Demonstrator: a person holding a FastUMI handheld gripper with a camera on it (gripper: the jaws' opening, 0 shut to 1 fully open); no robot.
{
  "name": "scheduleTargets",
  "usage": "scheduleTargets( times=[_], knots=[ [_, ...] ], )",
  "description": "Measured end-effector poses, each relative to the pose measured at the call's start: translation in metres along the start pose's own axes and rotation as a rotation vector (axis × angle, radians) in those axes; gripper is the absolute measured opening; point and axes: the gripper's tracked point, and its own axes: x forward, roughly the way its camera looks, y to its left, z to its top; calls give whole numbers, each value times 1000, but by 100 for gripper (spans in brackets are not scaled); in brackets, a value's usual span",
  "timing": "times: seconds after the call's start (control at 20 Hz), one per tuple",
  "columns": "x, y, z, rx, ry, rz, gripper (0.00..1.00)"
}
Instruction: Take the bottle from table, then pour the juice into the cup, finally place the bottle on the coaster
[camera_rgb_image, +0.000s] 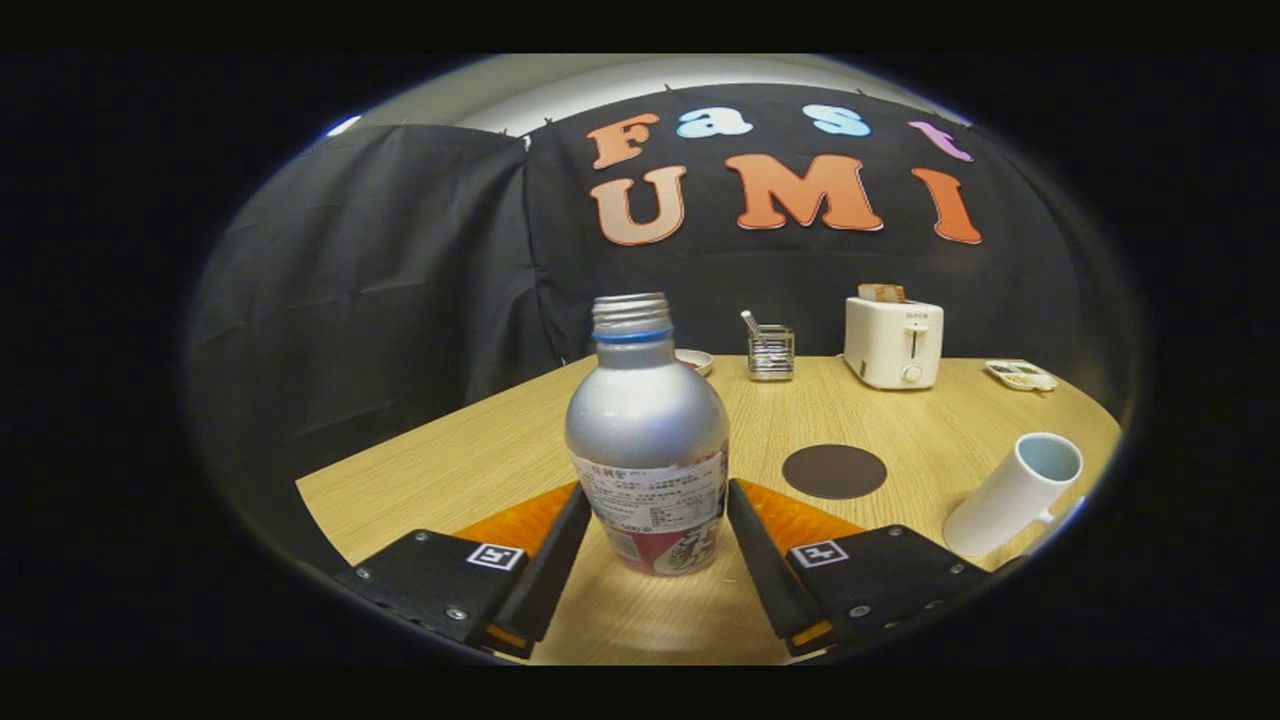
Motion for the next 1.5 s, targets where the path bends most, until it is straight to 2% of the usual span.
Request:
scheduleTargets(
  times=[0.2, 0.4, 0.9, 1.5],
  knots=[
    [-6, -4, 5, 12, -18, -10, 77],
    [-22, -14, 15, 67, -31, -27, 77],
    [-55, -40, 26, 335, -18, -42, 77],
    [-71, -79, 22, 704, 14, -1, 77]
  ],
)
